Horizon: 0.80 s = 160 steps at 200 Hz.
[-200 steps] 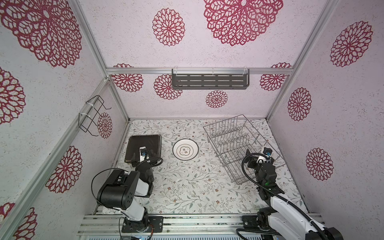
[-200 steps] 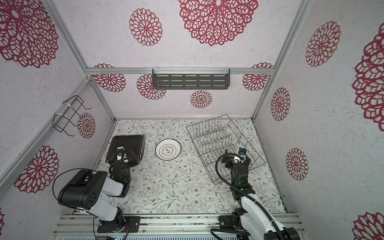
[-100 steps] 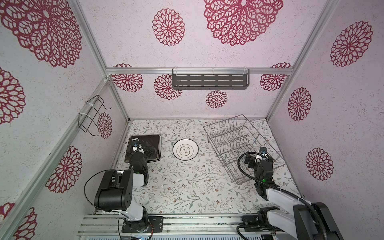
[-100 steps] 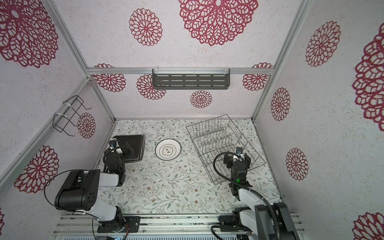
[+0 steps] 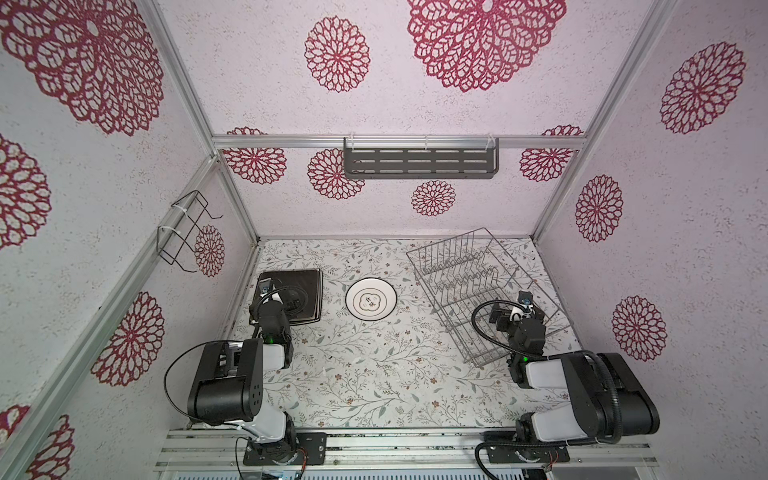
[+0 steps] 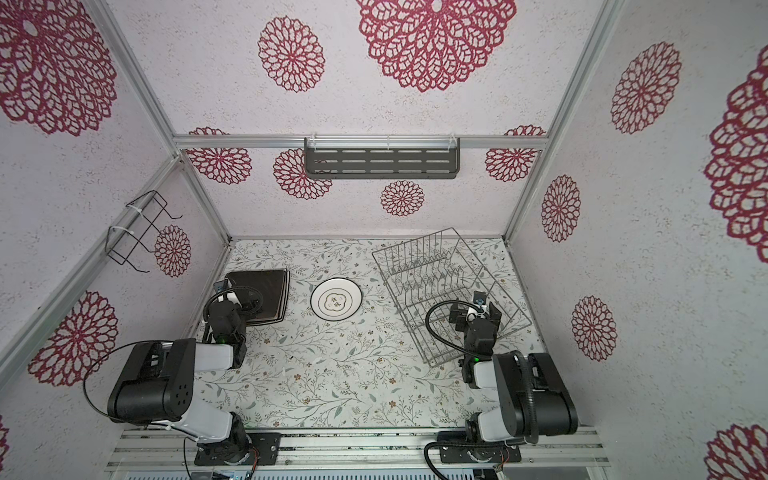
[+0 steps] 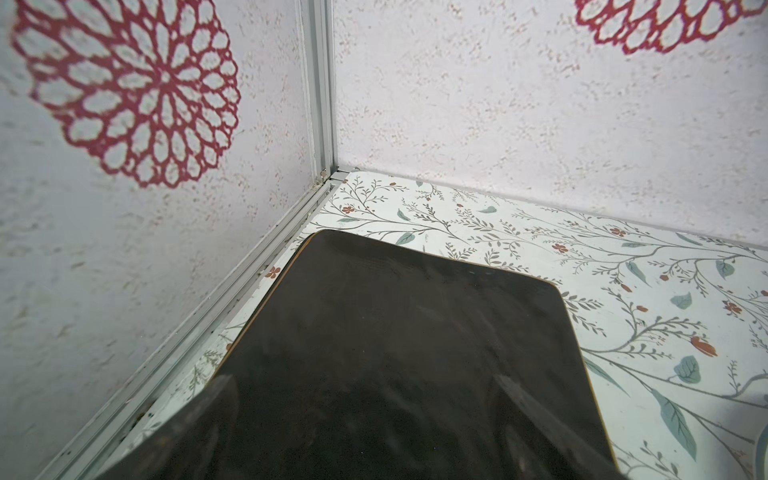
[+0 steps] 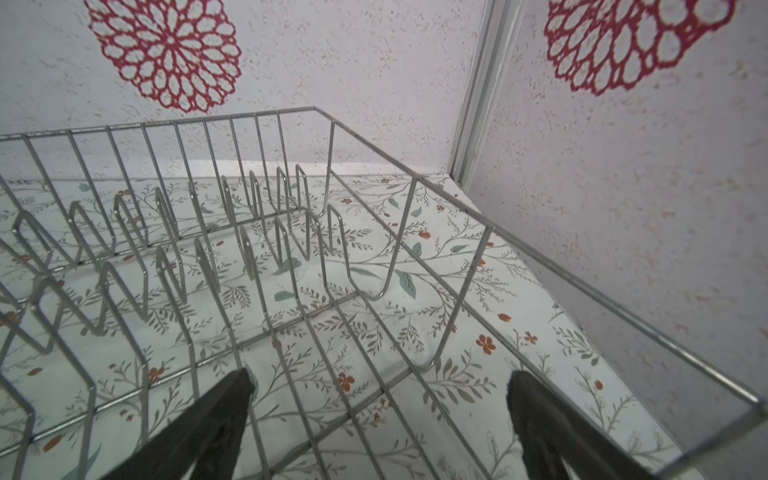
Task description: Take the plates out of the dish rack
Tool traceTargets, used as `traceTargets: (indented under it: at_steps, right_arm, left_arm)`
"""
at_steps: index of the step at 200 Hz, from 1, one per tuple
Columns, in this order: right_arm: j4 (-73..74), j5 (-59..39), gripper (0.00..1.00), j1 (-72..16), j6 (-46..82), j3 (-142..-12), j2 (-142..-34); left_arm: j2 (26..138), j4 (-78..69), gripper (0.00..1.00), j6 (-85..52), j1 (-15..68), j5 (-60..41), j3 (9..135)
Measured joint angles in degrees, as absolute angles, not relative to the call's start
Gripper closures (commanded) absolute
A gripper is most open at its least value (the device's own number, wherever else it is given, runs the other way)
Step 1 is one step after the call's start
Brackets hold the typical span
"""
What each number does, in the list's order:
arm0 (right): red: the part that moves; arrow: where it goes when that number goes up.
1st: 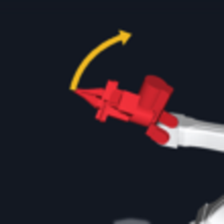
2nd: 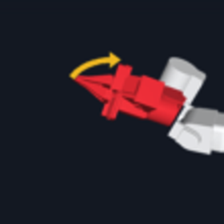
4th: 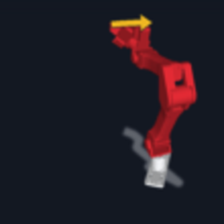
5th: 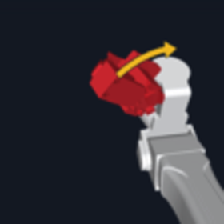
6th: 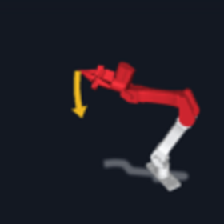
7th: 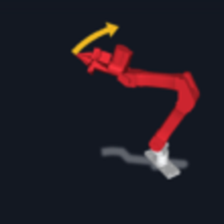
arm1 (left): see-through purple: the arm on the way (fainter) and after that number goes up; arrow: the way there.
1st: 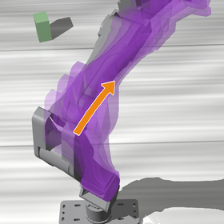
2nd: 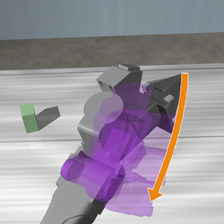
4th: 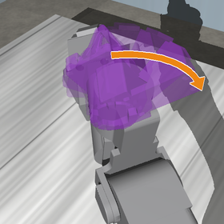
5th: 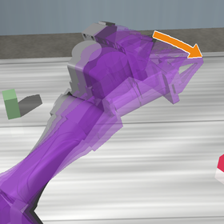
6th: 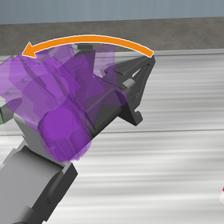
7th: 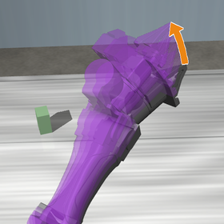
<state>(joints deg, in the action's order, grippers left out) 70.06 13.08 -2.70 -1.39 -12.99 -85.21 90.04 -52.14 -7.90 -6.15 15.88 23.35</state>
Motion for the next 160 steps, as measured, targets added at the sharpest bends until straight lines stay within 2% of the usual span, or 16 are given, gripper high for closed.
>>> traceTargets:
  at_steps: [34,160]
  right_arm:
    - [70.8,9.8,0.01,-1.9,-1.3,-14.2,-86.9]
    - [69.4,10.3,0.01,-1.7,0.1,-14.8,-87.0]
  left_arm:
    - [90.0,-51.7,0.03,-8.1,-6.2,15.9,23.4]
    - [90.0,-51.6,0.03,-8.2,-6.2,15.9,23.4]
